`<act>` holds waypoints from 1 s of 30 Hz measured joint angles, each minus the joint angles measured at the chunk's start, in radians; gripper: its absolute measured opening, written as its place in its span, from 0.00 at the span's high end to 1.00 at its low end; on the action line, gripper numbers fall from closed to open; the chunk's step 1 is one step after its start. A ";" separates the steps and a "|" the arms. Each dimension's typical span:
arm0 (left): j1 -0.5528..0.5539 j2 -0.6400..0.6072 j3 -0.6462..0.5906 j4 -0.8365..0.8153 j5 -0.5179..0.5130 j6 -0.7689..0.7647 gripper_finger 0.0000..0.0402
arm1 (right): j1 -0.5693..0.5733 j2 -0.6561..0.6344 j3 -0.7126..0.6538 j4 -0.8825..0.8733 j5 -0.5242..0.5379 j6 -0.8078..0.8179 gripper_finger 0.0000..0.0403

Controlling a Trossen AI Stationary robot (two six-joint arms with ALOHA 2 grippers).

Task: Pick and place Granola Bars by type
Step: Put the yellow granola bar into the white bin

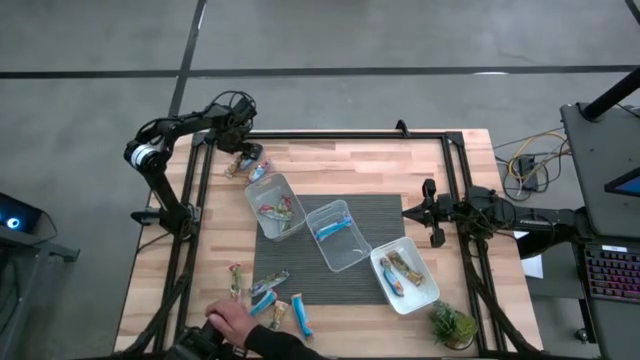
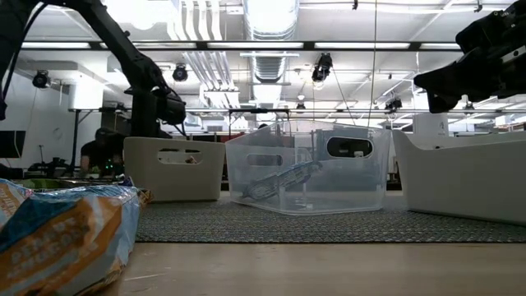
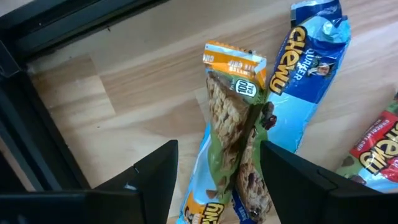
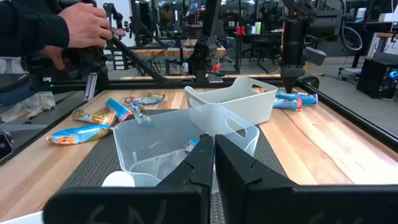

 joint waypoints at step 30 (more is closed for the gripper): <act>0.037 0.000 0.021 -0.032 -0.001 0.043 0.48 | 0.000 0.000 0.000 0.000 0.000 0.000 0.98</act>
